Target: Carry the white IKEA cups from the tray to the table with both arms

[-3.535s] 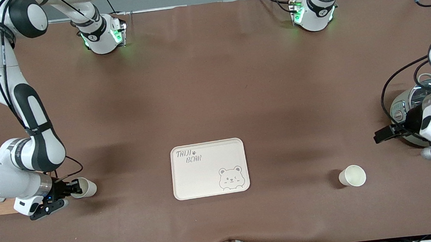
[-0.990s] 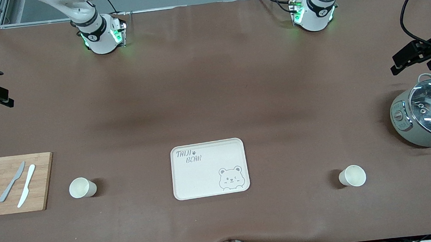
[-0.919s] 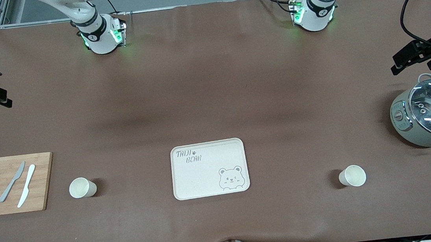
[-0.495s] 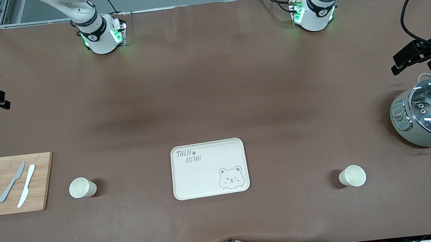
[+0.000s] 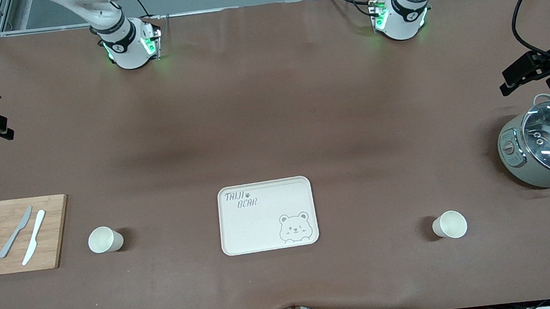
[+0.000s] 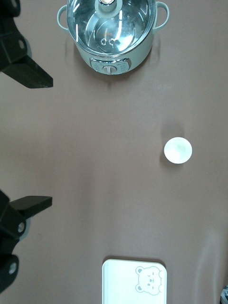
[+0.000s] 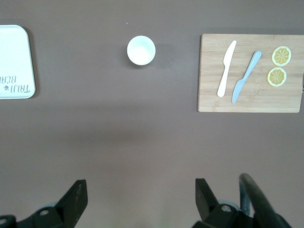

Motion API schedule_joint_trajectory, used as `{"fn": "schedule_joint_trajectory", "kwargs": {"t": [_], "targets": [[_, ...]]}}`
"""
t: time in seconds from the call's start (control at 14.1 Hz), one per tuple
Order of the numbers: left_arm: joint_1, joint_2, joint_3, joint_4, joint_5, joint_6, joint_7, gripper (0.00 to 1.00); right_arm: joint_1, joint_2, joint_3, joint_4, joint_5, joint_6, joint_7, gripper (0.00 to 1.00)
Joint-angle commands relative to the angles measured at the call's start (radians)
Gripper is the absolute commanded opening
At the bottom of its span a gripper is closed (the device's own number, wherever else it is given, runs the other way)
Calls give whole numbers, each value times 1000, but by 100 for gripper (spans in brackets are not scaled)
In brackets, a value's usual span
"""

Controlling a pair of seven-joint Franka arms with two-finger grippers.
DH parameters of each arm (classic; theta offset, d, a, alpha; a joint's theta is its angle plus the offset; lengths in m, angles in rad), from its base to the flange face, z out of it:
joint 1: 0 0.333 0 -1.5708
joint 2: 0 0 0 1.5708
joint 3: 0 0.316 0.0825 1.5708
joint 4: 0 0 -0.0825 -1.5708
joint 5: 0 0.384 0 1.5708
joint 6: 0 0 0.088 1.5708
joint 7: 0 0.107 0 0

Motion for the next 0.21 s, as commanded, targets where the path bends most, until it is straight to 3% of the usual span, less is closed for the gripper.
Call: {"fn": "schedule_joint_trajectory", "kwargs": {"t": [0.0,0.14], "targets": [[1,14,0,29,25,-2,12,100,-15,-15,9,-18,38,9,34,100],[1,19,0,39,25,-4,12,100,-12,-15,9,-18,38,9,62,100]]}}
